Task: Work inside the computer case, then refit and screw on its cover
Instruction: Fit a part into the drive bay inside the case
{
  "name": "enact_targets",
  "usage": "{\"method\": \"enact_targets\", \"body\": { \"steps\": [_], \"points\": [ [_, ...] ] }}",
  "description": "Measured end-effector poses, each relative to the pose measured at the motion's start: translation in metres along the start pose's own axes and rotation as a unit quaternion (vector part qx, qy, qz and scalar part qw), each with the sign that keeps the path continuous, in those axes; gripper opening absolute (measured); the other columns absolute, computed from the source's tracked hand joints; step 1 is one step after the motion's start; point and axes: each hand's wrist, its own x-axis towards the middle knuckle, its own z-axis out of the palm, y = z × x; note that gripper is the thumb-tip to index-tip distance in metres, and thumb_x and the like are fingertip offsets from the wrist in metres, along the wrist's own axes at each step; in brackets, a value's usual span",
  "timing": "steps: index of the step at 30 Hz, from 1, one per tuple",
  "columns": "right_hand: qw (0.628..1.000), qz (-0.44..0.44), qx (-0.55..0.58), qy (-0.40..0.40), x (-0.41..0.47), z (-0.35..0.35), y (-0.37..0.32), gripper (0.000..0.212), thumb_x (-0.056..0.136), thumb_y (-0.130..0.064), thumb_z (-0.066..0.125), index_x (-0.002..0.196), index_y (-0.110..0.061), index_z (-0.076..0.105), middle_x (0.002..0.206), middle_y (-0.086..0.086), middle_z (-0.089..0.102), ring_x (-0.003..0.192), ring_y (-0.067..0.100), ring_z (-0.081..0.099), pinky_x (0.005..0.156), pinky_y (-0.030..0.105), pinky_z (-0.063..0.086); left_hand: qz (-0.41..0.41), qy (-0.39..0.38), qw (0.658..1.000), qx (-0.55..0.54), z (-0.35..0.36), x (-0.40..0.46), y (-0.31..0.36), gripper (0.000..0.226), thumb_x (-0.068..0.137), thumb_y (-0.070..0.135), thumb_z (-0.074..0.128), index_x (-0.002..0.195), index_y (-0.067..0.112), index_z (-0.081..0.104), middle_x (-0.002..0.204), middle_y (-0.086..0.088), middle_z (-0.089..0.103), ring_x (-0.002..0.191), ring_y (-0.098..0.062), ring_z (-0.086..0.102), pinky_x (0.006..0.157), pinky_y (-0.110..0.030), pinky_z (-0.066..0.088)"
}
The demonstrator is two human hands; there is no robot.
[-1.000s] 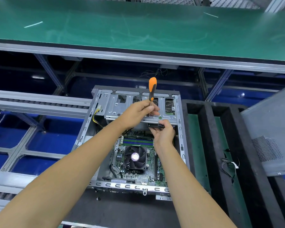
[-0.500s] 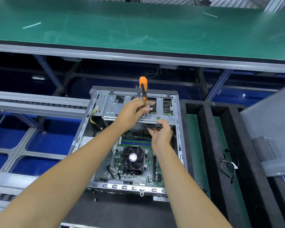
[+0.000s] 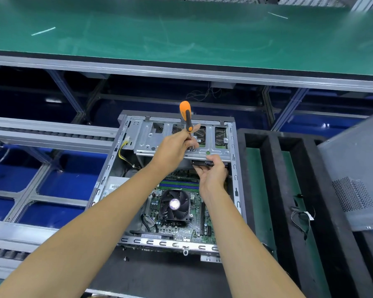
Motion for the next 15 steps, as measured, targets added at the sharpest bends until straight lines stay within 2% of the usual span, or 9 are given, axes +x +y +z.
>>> {"method": "enact_targets", "body": {
  "steps": [3,5,7,9,12,15],
  "points": [
    [1.0,0.0,0.004,-0.003,-0.0009,0.0005,-0.0005,0.032,0.084,0.003,0.061,0.113,-0.005,0.051,0.103,0.019,0.062,0.087,0.032,0.07,0.067,0.041,0.061,0.008,-0.02,0.999,0.048,-0.0008,-0.0005,0.0029,0.052,0.099,-0.007,0.046,0.146,0.016,0.05,0.115,0.004,0.073,0.119,-0.016,0.064,0.099,-0.045,0.054],
    [1.0,-0.001,0.005,-0.001,-0.002,0.0008,-0.0011,0.035,0.084,0.003,0.061,0.116,-0.006,0.051,0.101,0.017,0.06,0.086,0.031,0.069,0.065,0.04,0.061,0.022,-0.015,0.996,0.084,-0.0004,0.0001,0.0047,0.059,0.094,-0.012,0.046,0.145,0.017,0.048,0.119,0.007,0.073,0.116,-0.014,0.066,0.091,-0.044,0.057],
    [1.0,-0.001,0.001,0.004,-0.0026,0.0012,-0.0017,0.033,0.083,0.003,0.061,0.113,-0.006,0.051,0.096,0.015,0.06,0.084,0.03,0.069,0.063,0.04,0.061,0.023,-0.009,0.996,0.092,0.0006,0.0,0.007,0.059,0.095,-0.01,0.047,0.147,0.018,0.043,0.115,0.012,0.074,0.11,-0.008,0.068,0.083,-0.041,0.058],
    [1.0,-0.001,0.002,0.003,-0.0038,0.0014,-0.002,0.03,0.083,0.004,0.061,0.11,-0.005,0.051,0.094,0.015,0.06,0.083,0.03,0.069,0.061,0.039,0.061,0.016,-0.006,0.997,0.073,0.0018,-0.0011,0.0073,0.048,0.099,-0.005,0.047,0.141,0.017,0.041,0.11,0.015,0.074,0.103,-0.002,0.068,0.081,-0.039,0.058],
    [1.0,-0.001,0.004,0.005,-0.0048,0.0019,-0.0024,0.031,0.083,0.004,0.061,0.111,-0.006,0.052,0.096,0.015,0.06,0.083,0.03,0.069,0.059,0.037,0.061,0.014,-0.008,0.999,0.04,0.0011,-0.002,0.0083,0.018,0.107,0.01,0.045,0.124,0.016,0.045,0.11,0.016,0.073,0.098,0.002,0.067,0.082,-0.034,0.057],
    [1.0,0.001,-0.007,0.0,-0.007,0.0018,-0.0016,0.035,0.084,0.001,0.062,0.117,-0.006,0.053,0.104,0.017,0.061,0.088,0.03,0.069,0.063,0.038,0.06,0.02,-0.022,0.999,0.027,-0.0016,-0.0033,0.0103,0.012,0.109,0.018,0.042,0.121,0.017,0.045,0.115,0.016,0.072,0.1,0.004,0.067,0.082,-0.029,0.055]
  ]
}}
